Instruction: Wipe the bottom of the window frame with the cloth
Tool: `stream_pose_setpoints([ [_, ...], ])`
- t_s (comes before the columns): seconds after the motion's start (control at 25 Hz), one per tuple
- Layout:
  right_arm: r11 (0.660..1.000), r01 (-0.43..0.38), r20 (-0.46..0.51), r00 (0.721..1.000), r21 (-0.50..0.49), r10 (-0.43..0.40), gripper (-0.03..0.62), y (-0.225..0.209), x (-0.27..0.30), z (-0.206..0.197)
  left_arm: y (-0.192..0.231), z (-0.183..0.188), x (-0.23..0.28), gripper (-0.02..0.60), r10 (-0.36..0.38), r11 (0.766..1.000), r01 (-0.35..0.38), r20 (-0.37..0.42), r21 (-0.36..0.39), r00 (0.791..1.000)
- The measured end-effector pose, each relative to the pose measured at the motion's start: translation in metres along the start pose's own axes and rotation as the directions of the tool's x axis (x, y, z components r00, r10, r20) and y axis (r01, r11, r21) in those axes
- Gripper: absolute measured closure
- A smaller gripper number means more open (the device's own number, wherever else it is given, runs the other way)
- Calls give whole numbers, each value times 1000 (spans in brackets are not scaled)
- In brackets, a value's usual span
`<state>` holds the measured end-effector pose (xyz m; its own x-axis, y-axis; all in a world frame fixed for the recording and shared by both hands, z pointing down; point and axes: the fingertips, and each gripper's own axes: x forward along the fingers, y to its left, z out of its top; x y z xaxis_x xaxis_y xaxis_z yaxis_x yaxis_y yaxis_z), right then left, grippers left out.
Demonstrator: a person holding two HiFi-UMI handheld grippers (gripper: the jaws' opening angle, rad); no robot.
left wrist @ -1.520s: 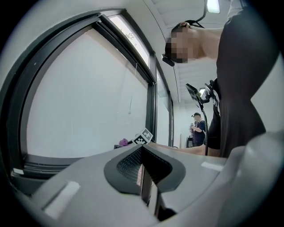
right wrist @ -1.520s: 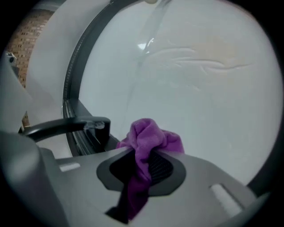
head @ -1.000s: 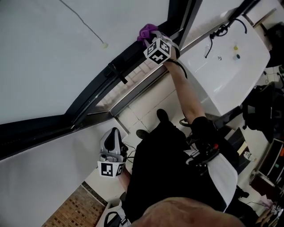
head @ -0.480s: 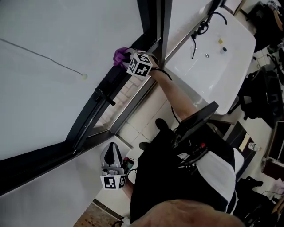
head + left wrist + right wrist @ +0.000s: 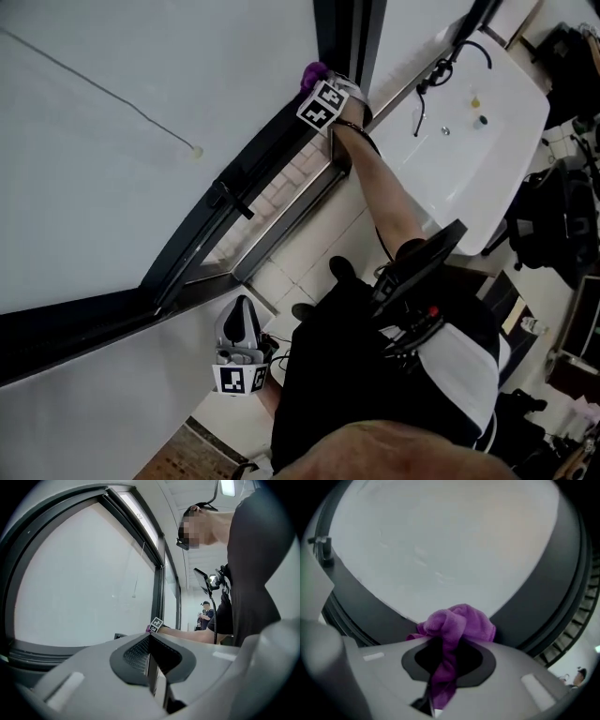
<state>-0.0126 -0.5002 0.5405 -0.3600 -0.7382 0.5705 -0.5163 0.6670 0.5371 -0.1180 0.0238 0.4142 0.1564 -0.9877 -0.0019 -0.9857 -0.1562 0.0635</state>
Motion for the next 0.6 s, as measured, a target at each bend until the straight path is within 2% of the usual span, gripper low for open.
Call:
stream_pose_setpoints([
  [0.12,996,65,-28,997,-65,-67,528,-4,0,-5,3,4,-9,581,22,1000,-22,16,4,1000],
  [0.2,983,137,-70,987,-124,-147,526,-7,-15,-17,6,4,-17,581,35,999,-35,20,8,999],
  [0.28,966,223,-66,970,-132,-233,525,-8,-46,-28,10,4,-23,581,43,999,-43,23,5,999],
  [0.32,966,234,-34,970,-112,-239,525,-1,-63,-28,12,3,-24,581,45,999,-45,25,0,999],
  [0.36,976,203,19,979,-76,-202,525,11,-79,-24,14,2,-25,581,47,999,-47,28,-5,999],
  [0.4,991,131,93,988,-31,-127,525,30,-94,-14,16,1,-26,581,47,999,-46,30,-11,998],
  [0.44,1000,30,185,982,7,-31,525,52,-109,1,17,0,-27,581,45,999,-44,33,-16,998],
  [0.48,996,-85,290,954,31,72,525,76,-124,19,19,0,-28,581,41,999,-40,36,-20,999],
  [0.52,978,-204,395,902,41,171,525,99,-139,40,20,0,-28,581,35,999,-34,38,-23,999],
  [0.6,914,-406,548,769,20,330,525,142,-164,81,19,-1,-26,581,17,1000,-16,40,-25,999],
])
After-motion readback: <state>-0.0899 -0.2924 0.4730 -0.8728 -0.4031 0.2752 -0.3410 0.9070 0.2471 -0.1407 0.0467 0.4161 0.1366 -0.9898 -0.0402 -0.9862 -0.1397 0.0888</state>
